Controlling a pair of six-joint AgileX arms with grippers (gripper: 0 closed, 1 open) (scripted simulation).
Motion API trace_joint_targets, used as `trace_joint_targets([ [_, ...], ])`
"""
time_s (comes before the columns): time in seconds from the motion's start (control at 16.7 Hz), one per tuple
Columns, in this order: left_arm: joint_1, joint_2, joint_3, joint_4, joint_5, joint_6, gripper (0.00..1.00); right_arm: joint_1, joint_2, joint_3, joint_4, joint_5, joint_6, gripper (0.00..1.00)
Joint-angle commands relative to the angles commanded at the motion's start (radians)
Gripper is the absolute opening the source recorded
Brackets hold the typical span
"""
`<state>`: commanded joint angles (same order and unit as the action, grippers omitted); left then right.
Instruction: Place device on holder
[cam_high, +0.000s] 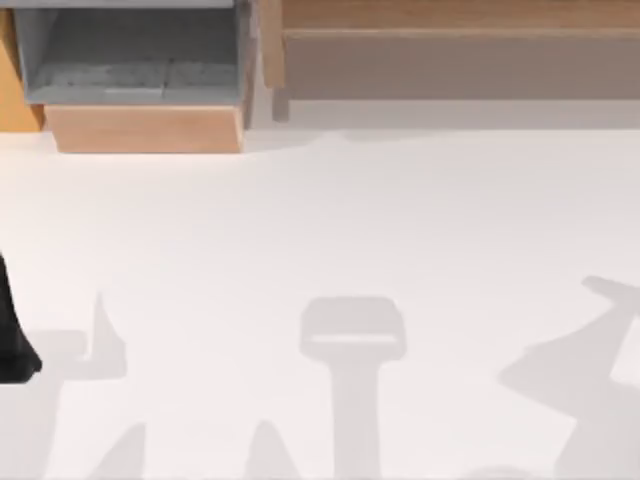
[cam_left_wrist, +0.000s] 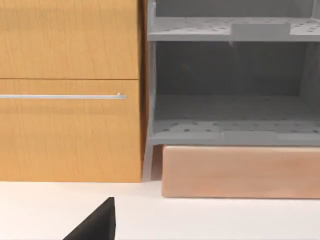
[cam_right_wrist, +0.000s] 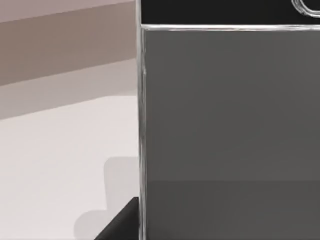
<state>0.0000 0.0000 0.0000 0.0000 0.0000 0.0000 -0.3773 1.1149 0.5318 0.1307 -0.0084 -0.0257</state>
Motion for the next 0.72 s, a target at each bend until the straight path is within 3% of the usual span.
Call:
trace_joint_targets([
  [0.36,0.0,0.0,0.0,0.0,0.0,0.0,1.0,0.0,0.0,0.0,0.0,0.0,0.0,0.98],
  [0.72,0.0,0.0,0.0,0.0,0.0,0.0,1.0,0.0,0.0,0.0,0.0,0.0,0.0,1.0],
])
